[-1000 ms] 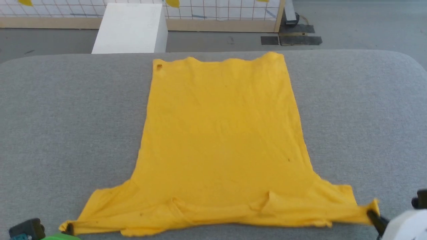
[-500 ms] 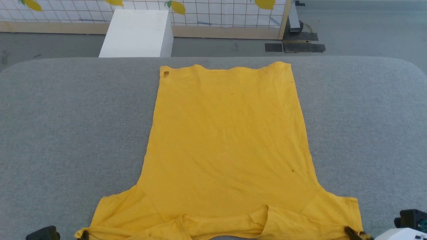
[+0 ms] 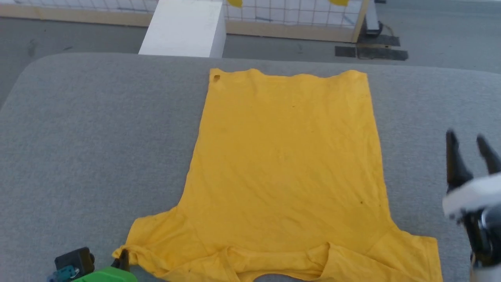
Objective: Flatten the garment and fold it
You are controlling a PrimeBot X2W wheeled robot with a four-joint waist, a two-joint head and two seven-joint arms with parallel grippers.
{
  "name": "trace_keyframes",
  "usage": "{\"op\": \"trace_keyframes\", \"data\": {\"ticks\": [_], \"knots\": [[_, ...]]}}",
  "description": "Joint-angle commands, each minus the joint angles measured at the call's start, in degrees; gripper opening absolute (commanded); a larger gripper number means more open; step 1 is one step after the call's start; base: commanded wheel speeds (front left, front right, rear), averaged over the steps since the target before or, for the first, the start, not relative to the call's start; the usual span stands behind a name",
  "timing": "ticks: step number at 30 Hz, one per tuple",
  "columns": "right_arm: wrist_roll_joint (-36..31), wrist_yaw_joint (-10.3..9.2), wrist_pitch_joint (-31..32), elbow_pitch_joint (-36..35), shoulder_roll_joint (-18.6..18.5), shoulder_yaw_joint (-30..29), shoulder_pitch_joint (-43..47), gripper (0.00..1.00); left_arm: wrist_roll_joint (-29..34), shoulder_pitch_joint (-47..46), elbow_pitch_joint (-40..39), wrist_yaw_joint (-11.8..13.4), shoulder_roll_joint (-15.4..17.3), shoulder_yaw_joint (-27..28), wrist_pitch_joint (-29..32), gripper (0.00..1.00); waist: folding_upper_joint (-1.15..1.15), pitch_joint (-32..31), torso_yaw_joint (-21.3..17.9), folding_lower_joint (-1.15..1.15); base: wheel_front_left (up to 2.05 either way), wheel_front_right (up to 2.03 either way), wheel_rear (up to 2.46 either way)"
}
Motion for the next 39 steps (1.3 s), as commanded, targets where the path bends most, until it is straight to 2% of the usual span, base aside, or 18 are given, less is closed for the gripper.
{"op": "trace_keyframes", "data": {"ticks": [1,2,5,9,14,17,25,32,33,34,35,36,39], "knots": [[-1.3,-0.08,-2.0,2.6,-0.4,0.2,-4.4,1.00,0.4,-1.6,-0.2,-0.5,-0.3,-0.4,-0.6,0.00,0.00,2.0,2.1,0.01,0.00,0.00,0.00],[-2.2,-0.08,-4.2,8.5,-2.0,1.1,-12.4,1.00,0.7,-3.0,-0.1,-1.0,-0.6,-1.2,-1.1,0.00,0.00,4.0,3.8,0.01,0.00,0.00,0.00],[-3.6,-0.08,-4.4,16.1,-4.6,2.0,-20.9,1.00,0.8,-4.9,0.1,-1.5,-1.3,-2.1,-1.8,0.00,0.00,6.7,5.8,0.01,0.00,0.00,0.00],[-7.0,-0.08,-1.6,24.9,-7.6,2.9,-31.2,1.00,0.7,-7.6,0.4,-2.5,-2.4,-3.5,-2.9,0.00,0.00,11.2,8.4,0.01,0.00,0.00,0.00],[-9.1,-0.08,4.8,33.1,-10.3,2.4,-41.2,1.00,0.7,-10.8,1.3,-3.7,-3.7,-5.1,-4.4,0.00,0.00,16.5,11.6,0.01,0.00,0.00,0.00],[-11.7,-0.08,11.4,37.0,-11.7,0.2,-46.1,1.00,0.9,-12.6,2.2,-4.4,-4.2,-6.0,-5.2,0.00,0.00,19.7,13.4,0.01,0.00,0.00,0.00],[-19.0,-0.08,27.0,39.0,-12.1,-4.1,-54.5,1.00,0.6,-16.6,4.2,-6.2,-5.2,-7.4,-7.4,0.00,0.00,25.7,15.9,0.01,0.00,0.00,0.00],[-24.4,-0.08,40.5,36.6,-10.0,-6.1,-54.5,1.00,0.4,-18.3,6.4,-7.3,-5.6,-8.4,-8.5,0.00,0.00,26.5,16.1,0.01,0.00,0.00,0.00],[-25.4,-0.08,42.3,36.1,-10.0,-6.0,-54.1,0.95,0.4,-18.5,6.7,-7.4,-5.6,-8.6,-8.6,0.00,0.00,26.3,16.0,0.01,0.00,0.00,0.00],[-26.0,-0.08,43.5,35.6,-10.0,-6.1,-53.7,0.50,0.3,-18.6,6.9,-7.5,-5.6,-8.6,-8.7,0.00,0.00,26.2,16.0,0.01,0.00,0.00,0.00],[-26.4,-0.08,44.6,34.9,-9.8,-6.3,-53.3,0.28,0.2,-18.7,7.1,-7.6,-5.6,-8.6,-8.8,0.00,0.00,25.9,15.9,0.01,0.00,0.00,0.00],[-26.4,-0.08,44.7,34.1,-9.5,-6.5,-52.9,0.00,0.2,-18.7,7.3,-7.6,-5.6,-8.6,-8.8,0.00,0.00,25.6,15.8,0.01,0.00,0.00,0.00],[-26.3,-0.08,39.5,31.0,-8.7,-7.7,-51.1,0.00,0.3,-18.5,7.8,-7.4,-5.1,-8.4,-9.0,0.00,0.00,24.0,15.3,0.01,0.00,0.00,0.00]]}}
